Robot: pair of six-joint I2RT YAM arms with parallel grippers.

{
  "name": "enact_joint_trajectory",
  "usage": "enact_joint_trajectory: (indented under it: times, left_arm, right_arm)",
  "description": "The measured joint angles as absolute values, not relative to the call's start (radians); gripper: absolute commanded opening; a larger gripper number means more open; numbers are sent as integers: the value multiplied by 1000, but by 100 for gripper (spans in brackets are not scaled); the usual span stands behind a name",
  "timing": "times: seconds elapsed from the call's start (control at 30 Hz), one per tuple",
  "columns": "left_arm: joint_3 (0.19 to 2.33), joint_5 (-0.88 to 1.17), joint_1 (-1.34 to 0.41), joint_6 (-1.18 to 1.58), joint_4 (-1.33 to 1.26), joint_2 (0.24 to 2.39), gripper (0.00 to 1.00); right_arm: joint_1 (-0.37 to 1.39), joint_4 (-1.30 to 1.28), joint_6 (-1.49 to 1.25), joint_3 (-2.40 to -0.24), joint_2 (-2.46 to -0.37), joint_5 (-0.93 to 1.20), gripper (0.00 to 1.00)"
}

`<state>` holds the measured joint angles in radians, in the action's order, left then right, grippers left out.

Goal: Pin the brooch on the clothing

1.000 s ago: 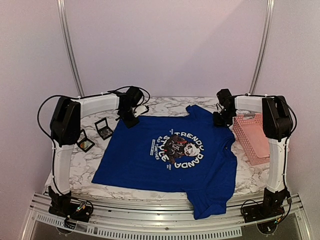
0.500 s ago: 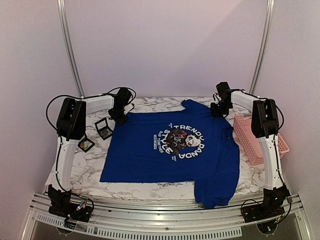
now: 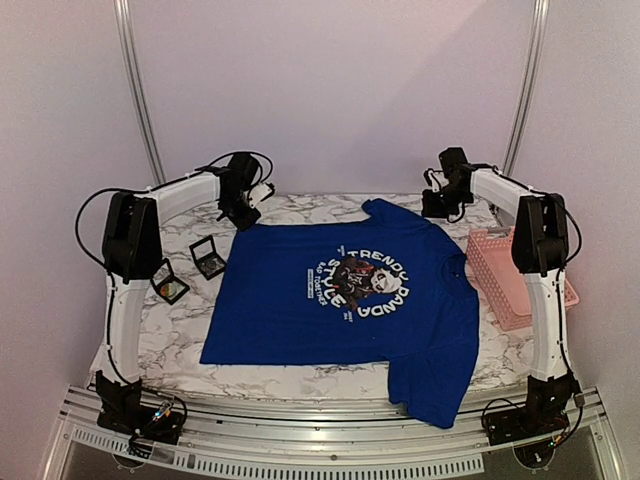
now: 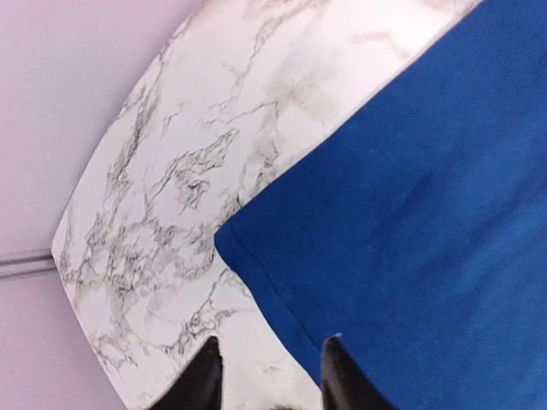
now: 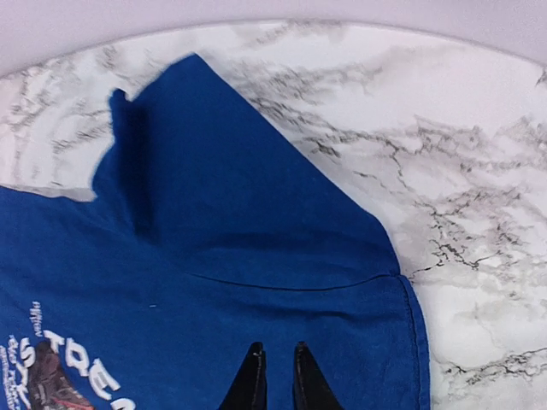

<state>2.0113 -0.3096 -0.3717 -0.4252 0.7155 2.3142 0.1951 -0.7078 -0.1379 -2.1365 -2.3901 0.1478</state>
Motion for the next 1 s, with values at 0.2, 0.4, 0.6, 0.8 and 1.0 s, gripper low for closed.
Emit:
enact_joint_trajectory:
  times: [0.2,0.4,0.6,0.8,1.0]
  left_arm:
    - [1953,-169,-378,-456,834,2020,99]
    - [1607,-112,-367,-524,1035,1634,99]
    - [1308,-120,-316,-538,1105,1525,82]
    - [1259,-106,-307,-500,993,1554,66]
    - [1380,-157,-286,-319,837,1779,59]
  right_arm:
    - [266,-664,-142,-2015,-2107,233,59]
    - [451,-575,-124,-1812,-1913,312,97]
    - [526,-518,-159,-1629,-1890,377,97]
    - [516,-488,-204,-1546,-1884,376,97]
    - [523,-462,-231,-1476,-1822,361,97]
